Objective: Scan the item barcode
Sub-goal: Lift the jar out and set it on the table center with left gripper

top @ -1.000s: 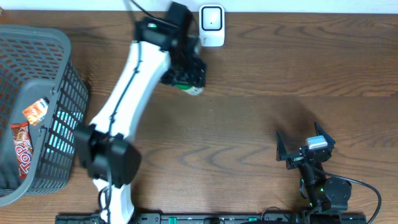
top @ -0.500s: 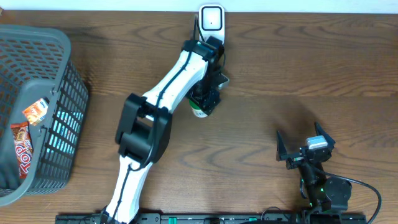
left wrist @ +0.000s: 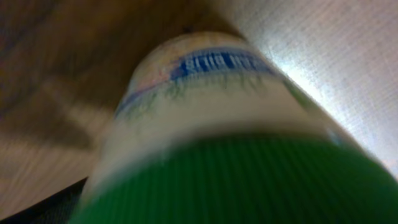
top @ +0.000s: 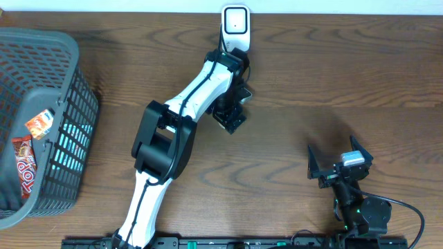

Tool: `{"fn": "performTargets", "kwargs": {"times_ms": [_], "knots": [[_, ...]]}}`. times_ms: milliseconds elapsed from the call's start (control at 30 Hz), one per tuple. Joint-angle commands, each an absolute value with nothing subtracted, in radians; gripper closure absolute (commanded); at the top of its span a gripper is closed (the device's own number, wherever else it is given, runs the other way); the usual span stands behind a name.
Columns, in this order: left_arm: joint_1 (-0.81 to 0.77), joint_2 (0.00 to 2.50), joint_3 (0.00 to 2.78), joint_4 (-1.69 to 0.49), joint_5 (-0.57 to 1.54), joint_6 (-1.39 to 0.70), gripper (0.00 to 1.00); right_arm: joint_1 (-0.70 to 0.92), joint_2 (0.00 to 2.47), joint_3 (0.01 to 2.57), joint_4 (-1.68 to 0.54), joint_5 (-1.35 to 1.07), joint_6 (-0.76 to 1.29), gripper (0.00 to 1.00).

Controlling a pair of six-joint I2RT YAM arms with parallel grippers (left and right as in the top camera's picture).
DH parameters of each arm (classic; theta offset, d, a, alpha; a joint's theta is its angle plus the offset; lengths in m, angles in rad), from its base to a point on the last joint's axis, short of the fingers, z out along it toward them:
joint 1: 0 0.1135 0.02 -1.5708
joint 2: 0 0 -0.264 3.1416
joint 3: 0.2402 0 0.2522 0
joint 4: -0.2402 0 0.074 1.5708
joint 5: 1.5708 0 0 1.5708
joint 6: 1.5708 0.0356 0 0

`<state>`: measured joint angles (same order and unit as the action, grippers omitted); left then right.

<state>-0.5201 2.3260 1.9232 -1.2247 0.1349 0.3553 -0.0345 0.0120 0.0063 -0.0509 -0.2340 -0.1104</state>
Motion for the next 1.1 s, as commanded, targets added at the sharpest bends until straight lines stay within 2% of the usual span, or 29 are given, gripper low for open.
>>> {"fn": "performTargets", "kwargs": {"times_ms": [0, 200, 333, 467, 567, 633, 733, 867, 1067], "knots": [[-0.522, 2.177, 2.044, -1.257, 0.116, 0.347, 0.03, -0.025, 0.007, 0.006, -0.056, -0.234, -0.113, 0.01], [-0.516, 1.913, 2.151, -1.257, 0.105, 0.349, 0.03, -0.025, 0.007, 0.006, -0.056, -0.234, -0.113, 0.01], [-0.443, 1.732, 2.152, -1.256, -0.015, 0.268, 0.03, -0.025, 0.007, 0.006, -0.056, -0.234, -0.113, 0.01], [-0.219, 1.579, 2.152, -1.257, -0.149, 0.002, 0.03, -0.025, 0.007, 0.006, -0.056, -0.234, -0.113, 0.01], [0.083, 1.509, 2.152, -1.295, -0.157, -0.269, 0.03, -0.025, 0.007, 0.006, -0.056, -0.234, -0.113, 0.01], [0.288, 1.496, 2.151, -1.341, -0.130, -0.398, 0.03, -0.025, 0.007, 0.006, -0.056, -0.234, -0.113, 0.01], [0.532, 1.517, 2.125, -1.386, 0.025, -0.450, 0.03, -0.025, 0.007, 0.006, -0.056, -0.234, -0.113, 0.01], [0.690, 1.591, 2.040, -1.397, 0.166, -0.446, 0.03, -0.025, 0.007, 0.006, -0.056, -0.234, -0.113, 0.01], [0.729, 1.754, 1.922, -1.330, 0.167, -0.369, 0.03, -0.025, 0.007, 0.006, -0.056, -0.234, -0.113, 0.01]]}}
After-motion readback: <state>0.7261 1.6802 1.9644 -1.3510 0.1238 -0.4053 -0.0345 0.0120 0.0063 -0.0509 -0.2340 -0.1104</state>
